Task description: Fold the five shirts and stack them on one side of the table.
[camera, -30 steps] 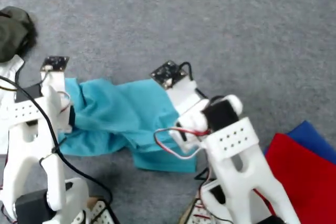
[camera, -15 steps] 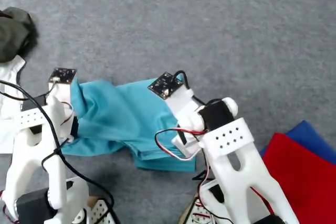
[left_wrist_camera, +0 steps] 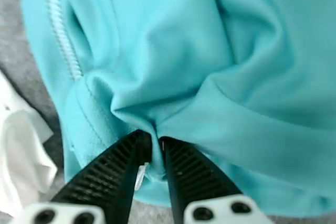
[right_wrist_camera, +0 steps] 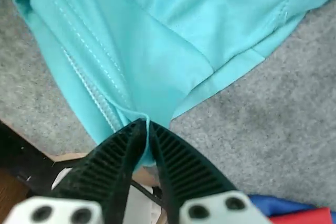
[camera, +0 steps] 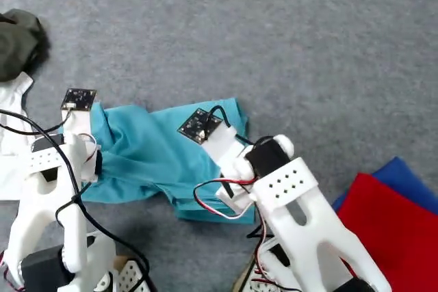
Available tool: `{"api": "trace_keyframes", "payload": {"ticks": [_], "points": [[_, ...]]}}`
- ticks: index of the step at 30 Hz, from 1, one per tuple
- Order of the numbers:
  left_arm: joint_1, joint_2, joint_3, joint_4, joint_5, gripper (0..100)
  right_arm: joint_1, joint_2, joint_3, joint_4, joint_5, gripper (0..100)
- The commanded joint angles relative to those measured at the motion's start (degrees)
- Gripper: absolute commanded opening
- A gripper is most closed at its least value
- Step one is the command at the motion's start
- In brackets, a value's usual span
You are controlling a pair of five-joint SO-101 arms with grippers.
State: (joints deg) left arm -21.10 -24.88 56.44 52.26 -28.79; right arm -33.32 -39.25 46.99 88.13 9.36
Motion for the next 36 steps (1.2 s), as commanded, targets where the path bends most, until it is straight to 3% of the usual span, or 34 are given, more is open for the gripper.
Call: {"api": "trace_keyframes", "payload": {"ticks": [1,7,13,20,28,36], "points": [[-0.53,-1.63,-0.53,-2.46,1.93,2,-0.13,-0.84,3.3,-4.13,0.53,0.5],[-0.44,-1.63,-0.62,-2.46,1.93,2,6.37,-0.84,5.32,-6.42,3.43,0.5],[5.45,-1.63,1.23,-2.55,2.11,2,12.97,1.63,5.32,-6.51,9.93,0.5],[2.11,-1.63,1.49,-2.99,1.85,2,10.42,5.14,5.32,-6.86,12.13,0.5],[-3.78,3.91,-0.79,-9.76,2.02,2,8.31,7.87,5.32,-13.1,11.96,0.5],[-4.31,11.74,-5.71,-5.36,-0.26,2,8.13,12.7,7.43,-14.33,12.31,0.5]]}}
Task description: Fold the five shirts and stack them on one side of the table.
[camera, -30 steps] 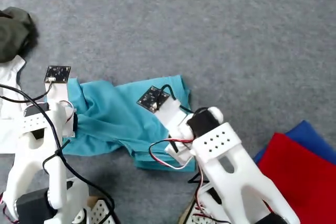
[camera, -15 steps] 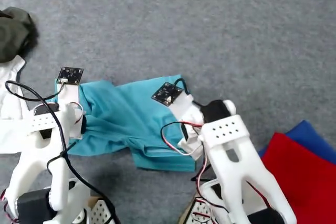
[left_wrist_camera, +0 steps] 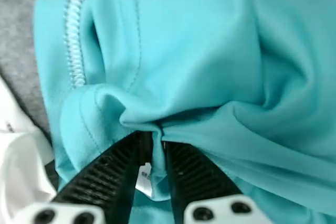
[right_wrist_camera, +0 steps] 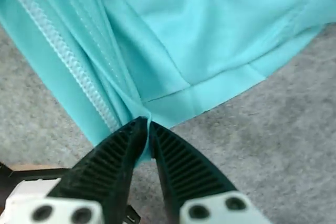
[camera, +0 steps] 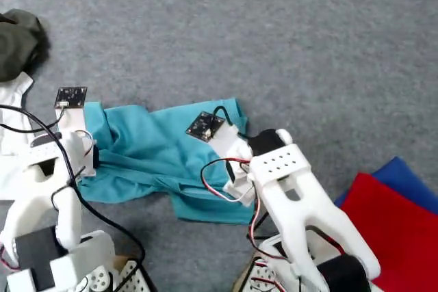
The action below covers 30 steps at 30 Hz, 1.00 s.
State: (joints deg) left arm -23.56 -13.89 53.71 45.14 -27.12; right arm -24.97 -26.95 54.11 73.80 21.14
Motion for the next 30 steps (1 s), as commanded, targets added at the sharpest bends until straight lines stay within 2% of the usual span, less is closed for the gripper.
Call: {"api": "trace_keyframes", "payload": {"ticks": [1,7,11,17,19,21,25,27,30], "points": [[-1.85,0.75,-2.99,2.46,-3.43,2,-0.22,-0.04,0.57,0.0,0.62,0.5],[-2.9,0.66,-2.9,3.16,-5.27,2,-1.45,-4.0,4.18,0.09,4.04,0.5],[-2.46,0.04,-1.49,5.45,-9.14,2,-1.19,-6.29,6.11,0.09,5.8,0.5],[-2.55,-8.57,4.92,5.63,-14.15,2,-1.36,-9.8,5.93,1.67,8.97,0.6],[-2.29,-12.79,7.74,5.63,-15.91,2,-1.45,-10.95,5.93,2.55,9.67,4.8],[-2.2,-16.92,9.85,6.59,-17.14,3,-1.19,-12.44,5.93,3.08,9.49,14.9],[-2.9,-24.31,10.55,10.02,-18.2,12,-1.45,-16.57,3.47,7.21,10.64,34.5],[-3.69,-27.56,10.46,10.81,-18.2,14,-1.45,-17.89,0.31,10.37,11.16,37.1],[-4.4,-31.87,9.93,10.99,-18.11,15,0.13,-18.15,-5.05,12.04,10.99,32.2]]}}
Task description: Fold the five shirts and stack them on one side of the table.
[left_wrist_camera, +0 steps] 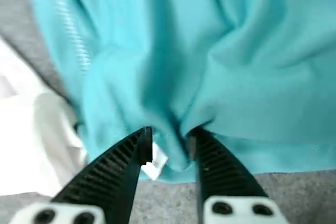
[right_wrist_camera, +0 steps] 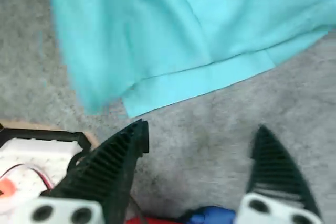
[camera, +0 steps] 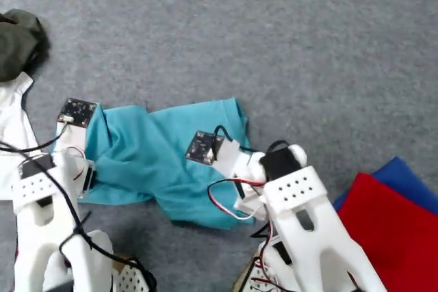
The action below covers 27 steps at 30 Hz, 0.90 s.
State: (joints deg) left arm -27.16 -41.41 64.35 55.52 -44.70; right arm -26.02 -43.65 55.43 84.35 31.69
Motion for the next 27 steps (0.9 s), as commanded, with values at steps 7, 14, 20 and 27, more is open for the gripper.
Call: {"api": "trace_keyframes", "payload": {"ticks": [7,14,20,27], "points": [[-0.26,-10.86,-12.31,11.43,6.51,13,5.85,8.4,-24.57,0.97,0.35,4.1],[0.44,-10.95,-23.03,11.16,21.27,3,5.93,35.3,-43.65,-3.6,-6.07,3.6],[4.04,-10.51,-12.48,-5.89,27.87,2,5.93,58.07,-63.16,-3.16,-10.11,3.4],[4.48,3.91,-9.41,-22.77,33.85,2,7.16,71.87,-77.58,0.44,-10.55,3.4]]}}
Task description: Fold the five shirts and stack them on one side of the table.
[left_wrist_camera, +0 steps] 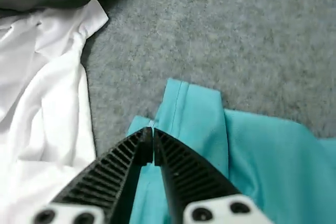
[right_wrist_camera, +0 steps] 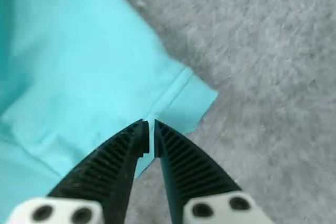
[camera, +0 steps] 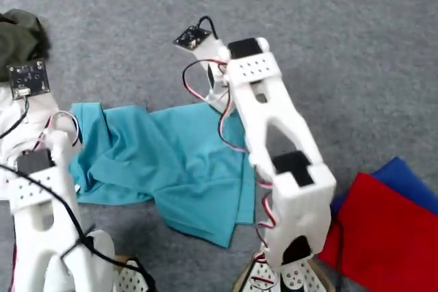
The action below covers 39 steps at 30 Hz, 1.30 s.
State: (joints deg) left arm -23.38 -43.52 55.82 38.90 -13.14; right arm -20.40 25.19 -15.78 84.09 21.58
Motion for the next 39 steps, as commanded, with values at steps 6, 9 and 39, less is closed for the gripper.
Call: {"api": "trace_keyframes", "payload": {"ticks": [6,9,39], "points": [[0.79,27.65,-16.0,-6.51,8.09,2,2.68,10.68,-13.05,0.88,-2.55,3.4],[0.88,37.23,-24.35,-3.08,8.7,2,2.77,14.02,-15.34,0.79,-3.6,3.4],[-2.46,49.1,-43.08,9.32,8.0,2,6.73,42.95,-67.12,18.37,1.23,0.7]]}}
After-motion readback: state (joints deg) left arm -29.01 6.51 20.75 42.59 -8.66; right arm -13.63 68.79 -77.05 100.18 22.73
